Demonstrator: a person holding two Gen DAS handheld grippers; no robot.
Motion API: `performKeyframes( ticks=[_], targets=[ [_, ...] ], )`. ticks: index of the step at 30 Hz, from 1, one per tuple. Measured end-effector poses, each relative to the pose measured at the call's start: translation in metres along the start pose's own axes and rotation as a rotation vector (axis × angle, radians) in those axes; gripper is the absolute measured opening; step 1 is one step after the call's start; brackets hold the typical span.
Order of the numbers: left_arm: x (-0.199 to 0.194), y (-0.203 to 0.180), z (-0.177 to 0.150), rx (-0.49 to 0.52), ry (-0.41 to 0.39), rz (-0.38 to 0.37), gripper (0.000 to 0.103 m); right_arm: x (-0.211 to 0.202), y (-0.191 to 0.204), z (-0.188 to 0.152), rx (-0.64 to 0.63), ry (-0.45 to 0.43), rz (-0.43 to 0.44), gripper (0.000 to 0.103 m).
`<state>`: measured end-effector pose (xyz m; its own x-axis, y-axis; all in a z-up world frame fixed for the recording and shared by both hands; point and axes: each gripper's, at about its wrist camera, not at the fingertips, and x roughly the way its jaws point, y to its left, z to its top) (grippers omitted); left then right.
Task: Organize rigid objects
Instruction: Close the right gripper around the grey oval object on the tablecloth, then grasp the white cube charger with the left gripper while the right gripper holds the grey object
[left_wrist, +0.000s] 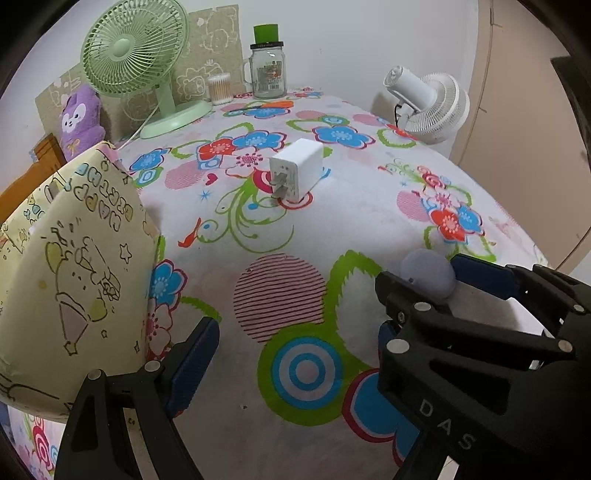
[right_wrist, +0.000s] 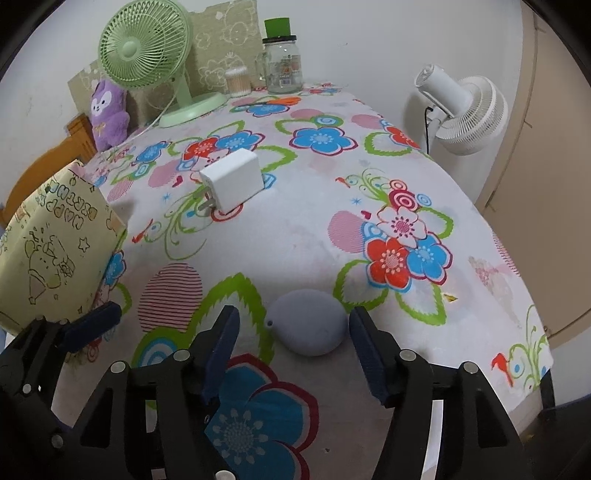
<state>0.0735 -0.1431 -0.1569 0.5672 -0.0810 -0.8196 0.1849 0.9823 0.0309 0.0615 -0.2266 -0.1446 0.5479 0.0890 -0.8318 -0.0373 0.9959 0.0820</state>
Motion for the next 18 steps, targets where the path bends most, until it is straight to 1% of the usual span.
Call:
performKeyframes(
  ticks=[1, 3, 4, 10, 18],
  targets=[
    [0.001, 0.001, -0.001, -0.001, -0.001, 0.0, 0.09, 0.0, 0.001, -0.001, -0.004, -0.012, -0.008, 0.064],
    [0.001, 0.0, -0.001, -0.001, -0.003, 0.0, 0.09, 0.001, 0.001, -0.002, -0.005, -0.024, -0.039, 0.053],
    [0.001, -0.001, 0.0, 0.005, -0.005, 0.0, 0.089, 0.001, 0.001, -0.001, -0.008, -0.025, -0.059, 0.049],
    [0.008, -0.001, 0.011, 0.005, 0.0, -0.005, 0.089, 0.004, -0.003, 0.008, 0.002, -0.024, -0.06, 0.049],
    [0.019, 0.0, 0.036, -0.007, -0.011, -0.007, 0.089, 0.01, -0.009, 0.032, 0.016, -0.039, -0.061, 0.049]
  ],
)
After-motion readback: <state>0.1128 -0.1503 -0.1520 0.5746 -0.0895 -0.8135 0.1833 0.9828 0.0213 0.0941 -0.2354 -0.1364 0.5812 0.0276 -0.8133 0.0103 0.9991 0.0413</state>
